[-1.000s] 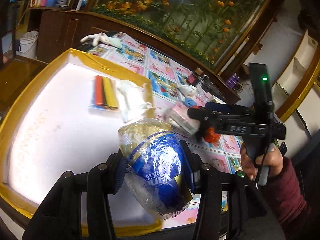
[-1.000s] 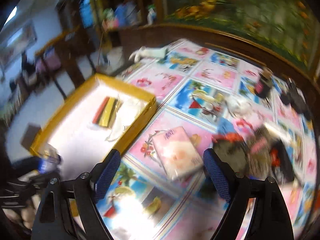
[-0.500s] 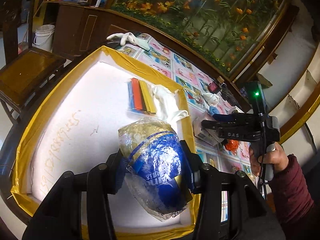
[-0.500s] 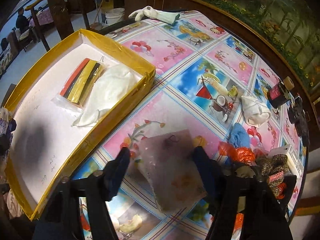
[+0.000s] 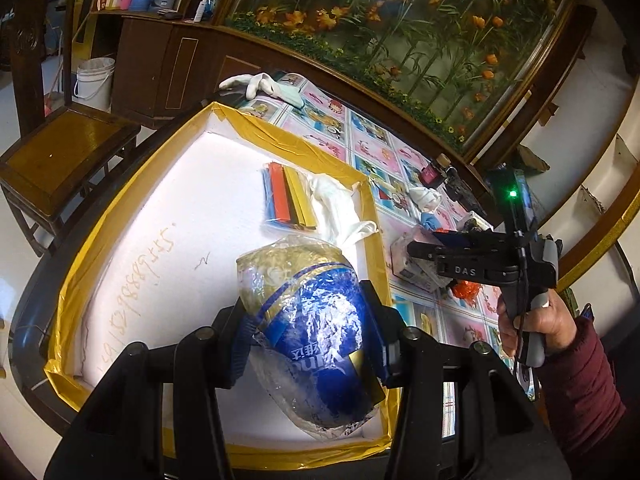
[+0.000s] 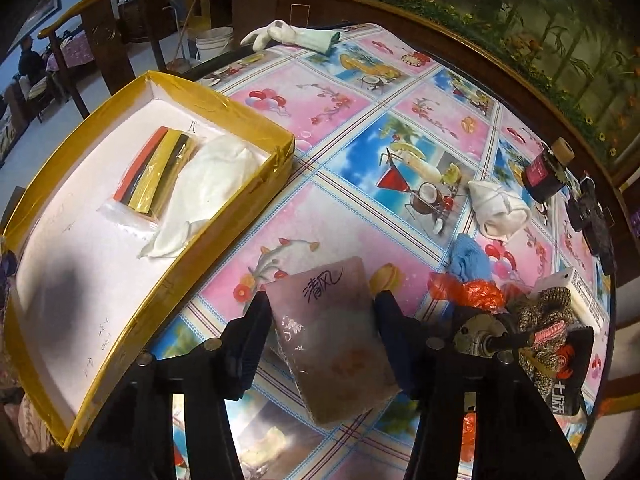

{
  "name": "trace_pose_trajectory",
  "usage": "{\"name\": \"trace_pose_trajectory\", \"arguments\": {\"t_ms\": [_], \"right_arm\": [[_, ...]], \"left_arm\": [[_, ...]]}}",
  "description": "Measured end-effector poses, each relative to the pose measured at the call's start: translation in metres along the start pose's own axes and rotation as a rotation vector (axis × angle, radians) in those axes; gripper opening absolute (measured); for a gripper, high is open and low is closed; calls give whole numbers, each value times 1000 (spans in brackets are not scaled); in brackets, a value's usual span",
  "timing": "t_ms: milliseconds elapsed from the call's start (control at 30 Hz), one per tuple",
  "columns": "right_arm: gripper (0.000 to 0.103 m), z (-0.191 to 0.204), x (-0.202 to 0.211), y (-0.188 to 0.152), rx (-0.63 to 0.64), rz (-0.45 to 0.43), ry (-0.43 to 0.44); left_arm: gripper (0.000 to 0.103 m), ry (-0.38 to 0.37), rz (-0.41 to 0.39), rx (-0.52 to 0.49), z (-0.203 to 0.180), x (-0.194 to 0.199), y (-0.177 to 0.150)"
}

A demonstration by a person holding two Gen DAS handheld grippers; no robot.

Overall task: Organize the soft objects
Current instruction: 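Carry blue bag toward the tray while right tool grasps pink tissue pack, then lower blue bag and tissue pack into the tray and open both tools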

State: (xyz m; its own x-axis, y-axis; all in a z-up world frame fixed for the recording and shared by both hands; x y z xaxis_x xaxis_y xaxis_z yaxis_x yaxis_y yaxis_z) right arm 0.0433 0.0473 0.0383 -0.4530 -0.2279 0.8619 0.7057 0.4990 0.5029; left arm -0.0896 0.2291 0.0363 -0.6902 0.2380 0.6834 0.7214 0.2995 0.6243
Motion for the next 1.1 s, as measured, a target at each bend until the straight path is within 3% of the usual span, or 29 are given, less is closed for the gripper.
{"name": "trace_pose_trajectory", "arguments": {"t_ms": [100, 200, 300, 433, 533, 600, 667, 733, 900, 1067, 1100], "right_arm": [[46, -2, 14, -1, -28, -37, 0], [46, -5, 39, 4, -84, -109, 30], [46, 2, 60, 11, -152, -172, 143], [47, 23, 56, 21, -236, -177, 383], [47, 39, 40, 27, -277, -155, 487], [47, 44, 30, 33, -286, -147, 503], [47, 49, 21, 37, -307, -138, 542], [47, 53, 15, 40, -332, -123, 600], [47, 64, -2, 40, -367, -61, 723], [47, 77, -21, 38, -397, 22, 849], [47, 80, -25, 38, -401, 40, 859]], "left_arm": [[47, 1, 9, -2, 3, 1, 14], [47, 66, -4, -56, 5, -3, 37], [47, 140, 12, -82, 12, -27, 66], [47, 180, 96, -63, 26, -83, 91], [48, 217, 107, -21, 40, -118, 104], [48, 275, 113, 8, 53, -136, 112], [50, 248, 104, 32, 55, -137, 116], [58, 196, 107, 67, 55, -132, 119], [59, 95, 94, 126, 55, -111, 122], [60, 28, -57, 109, 48, -43, 116], [64, 15, -78, 109, 48, -33, 113]]}}
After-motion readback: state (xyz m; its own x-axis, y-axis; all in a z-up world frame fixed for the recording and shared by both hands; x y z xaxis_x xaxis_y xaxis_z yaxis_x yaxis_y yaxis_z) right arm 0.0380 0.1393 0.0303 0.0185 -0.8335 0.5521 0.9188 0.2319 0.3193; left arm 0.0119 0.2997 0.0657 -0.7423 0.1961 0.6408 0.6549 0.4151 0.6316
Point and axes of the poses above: each gripper's, at about its wrist camera, not at the fingertips, and x roughly against the way its jaws point, z to its left, y to its top, the point moved 5 cm from there along -x, roughly the way its jaws point, and after that the axes turned 7 degrees about y, right-handed, at the moved point
